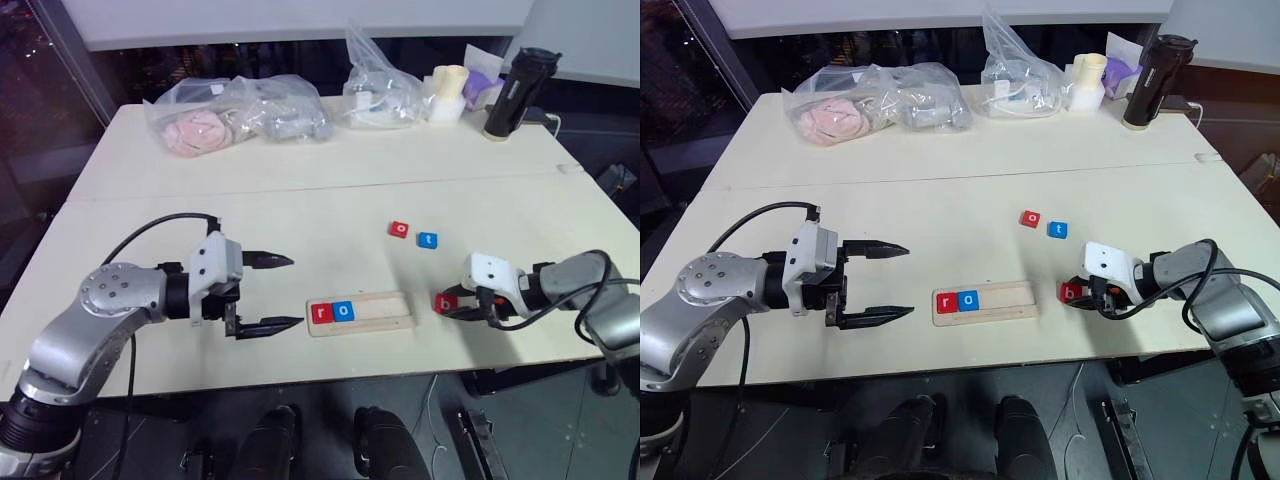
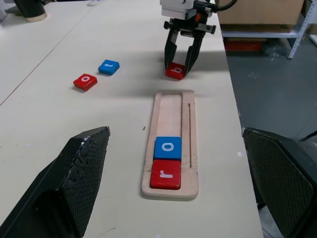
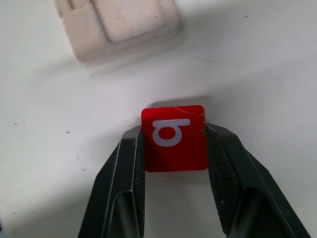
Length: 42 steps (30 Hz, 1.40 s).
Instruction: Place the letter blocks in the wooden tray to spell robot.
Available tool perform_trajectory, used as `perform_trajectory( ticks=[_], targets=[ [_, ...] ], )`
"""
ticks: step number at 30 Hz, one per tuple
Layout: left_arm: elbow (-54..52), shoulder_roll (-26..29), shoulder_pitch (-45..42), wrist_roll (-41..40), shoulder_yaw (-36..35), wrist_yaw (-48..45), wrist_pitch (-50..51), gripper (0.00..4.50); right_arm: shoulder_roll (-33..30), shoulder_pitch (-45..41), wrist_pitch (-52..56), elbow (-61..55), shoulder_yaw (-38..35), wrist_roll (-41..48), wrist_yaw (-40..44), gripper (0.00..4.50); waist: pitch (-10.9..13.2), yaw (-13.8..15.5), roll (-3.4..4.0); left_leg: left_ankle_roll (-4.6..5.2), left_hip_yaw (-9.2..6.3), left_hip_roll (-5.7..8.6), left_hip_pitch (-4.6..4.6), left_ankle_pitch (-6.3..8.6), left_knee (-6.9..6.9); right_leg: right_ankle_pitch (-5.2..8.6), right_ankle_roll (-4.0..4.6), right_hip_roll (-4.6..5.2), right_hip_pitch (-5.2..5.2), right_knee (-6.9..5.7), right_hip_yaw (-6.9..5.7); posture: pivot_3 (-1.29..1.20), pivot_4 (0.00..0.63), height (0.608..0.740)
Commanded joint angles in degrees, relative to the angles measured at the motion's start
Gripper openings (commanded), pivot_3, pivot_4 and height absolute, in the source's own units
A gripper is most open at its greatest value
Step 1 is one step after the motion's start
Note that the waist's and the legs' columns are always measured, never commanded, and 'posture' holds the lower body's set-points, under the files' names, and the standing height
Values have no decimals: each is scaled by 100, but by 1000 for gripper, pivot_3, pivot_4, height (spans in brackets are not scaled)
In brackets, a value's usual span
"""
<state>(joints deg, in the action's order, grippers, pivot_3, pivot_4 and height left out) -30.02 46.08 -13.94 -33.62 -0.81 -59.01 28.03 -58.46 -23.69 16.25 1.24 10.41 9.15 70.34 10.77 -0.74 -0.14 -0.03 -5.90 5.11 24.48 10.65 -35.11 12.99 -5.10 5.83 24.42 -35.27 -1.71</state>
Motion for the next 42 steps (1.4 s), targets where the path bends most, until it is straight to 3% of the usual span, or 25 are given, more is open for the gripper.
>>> perform_trajectory(
  ticks=[1, 5, 14, 42],
  targets=[
    [-195, 69, 4, -46, -108, -1, -29, 4500, 155, -322, 233, -901, 68, 149, 190, 1141, 0, 6, 0, 0, 0, -1, 0, 0, 3, 0, 0, -1, 3, -3, 1, 0, 150, 738],
    [-202, 83, -10, -41, -90, -27, -22, 4500, 574, -478, 555, -1513, 455, 113, 209, 1141, 0, 62, -2, -1, -7, -2, 1, 1, 9, -9, 16, -4, 3, -3, -3, 0, 150, 738],
    [-311, 83, 50, -58, -112, 34, 3, 4500, 1384, -802, 796, -1471, 1039, -297, -103, 1141, 0, 155, -4, -2, -3, 4, 1, 1, -5, -14, 14, -2, 1, -3, -1, 0, 150, 738],
    [-469, 40, 86, -104, -79, 304, 94, 4500, 1308, -679, 603, -1159, 1067, -610, 15, 1141, 0, 144, -4, -2, -2, 3, -1, -1, -5, -16, 15, -6, 1, -7, 0, 0, 150, 738]
  ],
)
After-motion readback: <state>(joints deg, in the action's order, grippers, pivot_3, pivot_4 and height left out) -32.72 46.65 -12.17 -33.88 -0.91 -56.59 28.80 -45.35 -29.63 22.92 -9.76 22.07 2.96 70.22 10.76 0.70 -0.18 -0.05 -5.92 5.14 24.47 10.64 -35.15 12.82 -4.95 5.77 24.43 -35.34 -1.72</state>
